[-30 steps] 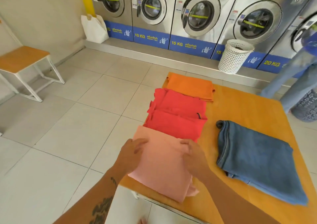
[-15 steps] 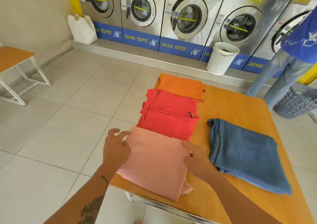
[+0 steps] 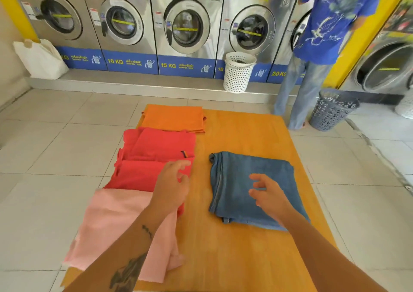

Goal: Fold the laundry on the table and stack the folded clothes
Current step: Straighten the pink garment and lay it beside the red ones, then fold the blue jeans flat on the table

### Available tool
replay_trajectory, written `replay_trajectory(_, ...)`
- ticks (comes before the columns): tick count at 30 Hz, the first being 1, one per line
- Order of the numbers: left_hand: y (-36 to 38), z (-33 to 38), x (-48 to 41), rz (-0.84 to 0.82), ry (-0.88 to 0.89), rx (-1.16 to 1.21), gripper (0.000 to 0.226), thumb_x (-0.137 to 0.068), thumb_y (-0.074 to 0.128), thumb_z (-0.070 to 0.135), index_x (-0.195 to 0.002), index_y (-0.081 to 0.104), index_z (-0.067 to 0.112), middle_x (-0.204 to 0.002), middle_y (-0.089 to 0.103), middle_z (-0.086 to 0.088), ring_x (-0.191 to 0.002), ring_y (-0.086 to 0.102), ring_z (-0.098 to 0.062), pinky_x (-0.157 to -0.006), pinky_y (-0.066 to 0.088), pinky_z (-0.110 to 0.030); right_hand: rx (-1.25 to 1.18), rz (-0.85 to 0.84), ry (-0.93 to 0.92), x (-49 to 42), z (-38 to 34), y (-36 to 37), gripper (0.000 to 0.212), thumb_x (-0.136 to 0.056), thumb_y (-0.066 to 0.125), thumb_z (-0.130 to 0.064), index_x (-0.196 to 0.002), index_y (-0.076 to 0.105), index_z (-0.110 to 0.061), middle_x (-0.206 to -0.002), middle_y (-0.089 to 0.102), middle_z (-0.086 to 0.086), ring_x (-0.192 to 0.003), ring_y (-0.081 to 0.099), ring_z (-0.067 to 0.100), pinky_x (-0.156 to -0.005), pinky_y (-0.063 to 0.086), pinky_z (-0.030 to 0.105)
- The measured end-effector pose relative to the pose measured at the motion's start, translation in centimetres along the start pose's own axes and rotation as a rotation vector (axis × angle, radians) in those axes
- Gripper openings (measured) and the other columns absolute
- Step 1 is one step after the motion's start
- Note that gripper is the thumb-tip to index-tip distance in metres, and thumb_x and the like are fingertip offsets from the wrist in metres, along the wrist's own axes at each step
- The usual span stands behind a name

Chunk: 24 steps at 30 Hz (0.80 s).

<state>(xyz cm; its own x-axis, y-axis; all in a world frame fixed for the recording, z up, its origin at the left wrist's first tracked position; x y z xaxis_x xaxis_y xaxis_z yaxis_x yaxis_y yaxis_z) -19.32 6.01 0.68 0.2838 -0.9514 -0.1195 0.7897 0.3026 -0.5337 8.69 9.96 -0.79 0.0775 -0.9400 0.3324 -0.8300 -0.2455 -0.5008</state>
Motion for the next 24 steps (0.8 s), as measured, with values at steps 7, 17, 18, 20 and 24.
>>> replay_trajectory(7, 10.3, 1.3, -0.6, -0.149, -0.142, -0.191, 0.050, -0.085, 0.055, 0.022, -0.135, 0.050, 0.029, -0.129, 0.048, -0.005, -0.122, 0.049, -0.021, -0.099, 0.040, -0.034, 0.172, 0.097, -0.006, -2.8, 5.6, -7.6, 0.054, -0.090, 0.059, -0.020, -0.140, 0.042, -0.032, -0.134, 0.042, 0.006, -0.101, 0.056, 0.022, -0.080, 0.045, 0.030)
replay_trajectory(17, 15.3, 1.3, 0.9, -0.187, -0.435, -0.012, 0.059, -0.085, 0.058, 0.024, -0.140, 0.041, 0.037, -0.136, 0.040, -0.001, -0.093, 0.054, -0.004, -0.077, 0.051, -0.029, -0.272, -0.005, 0.182, -4.4, 9.4, -8.8, 0.062, -0.084, 0.067, -0.022, -0.138, 0.044, -0.040, -0.134, 0.047, -0.002, -0.111, 0.053, 0.021, -0.093, 0.047, 0.040)
replay_trajectory(18, 15.6, 1.6, 0.6, -0.184, -0.435, 0.003, 0.060, -0.083, 0.058, 0.024, -0.139, 0.041, 0.037, -0.135, 0.043, -0.001, -0.096, 0.056, -0.009, -0.078, 0.052, -0.032, -0.341, -0.024, 0.204, -4.7, 9.4, -8.9, 0.061, -0.085, 0.067, -0.018, -0.138, 0.045, -0.039, -0.134, 0.050, -0.004, -0.111, 0.055, 0.020, -0.093, 0.048, 0.040)
replay_trajectory(20, 15.8, 2.2, -0.1, -0.194, -0.445, 0.038, 0.062, -0.084, 0.059, 0.021, -0.141, 0.040, 0.036, -0.142, 0.042, 0.001, -0.109, 0.052, -0.013, -0.082, 0.048, -0.028, -0.414, -0.070, 0.227, -5.5, 9.3, -9.0, 0.063, -0.084, 0.068, -0.015, -0.138, 0.045, -0.038, -0.134, 0.052, -0.005, -0.112, 0.057, 0.021, -0.096, 0.049, 0.043)
replay_trajectory(24, 16.1, 2.0, -2.0, -0.218, -0.461, 0.144, 0.059, -0.087, 0.061, 0.013, -0.139, 0.045, 0.039, -0.149, 0.038, 0.008, -0.135, 0.039, -0.016, -0.103, 0.042, -0.034, -0.378, -0.070, 0.232, -7.4, 8.0, -8.3, 0.065, -0.082, 0.068, -0.013, -0.135, 0.044, -0.044, -0.129, 0.050, -0.006, -0.107, 0.057, 0.020, -0.084, 0.052, 0.040)
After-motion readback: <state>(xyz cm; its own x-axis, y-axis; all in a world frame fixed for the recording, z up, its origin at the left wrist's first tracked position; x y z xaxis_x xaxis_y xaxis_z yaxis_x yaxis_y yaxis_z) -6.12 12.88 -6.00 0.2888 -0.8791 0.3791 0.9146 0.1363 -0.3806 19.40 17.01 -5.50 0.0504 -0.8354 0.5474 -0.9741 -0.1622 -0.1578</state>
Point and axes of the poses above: each hand's wrist, its own x-axis away from the middle knuckle, its own y-axis out of the palm, z = x × y, the point moved 4 cm from there along -x, towards the middle knuckle
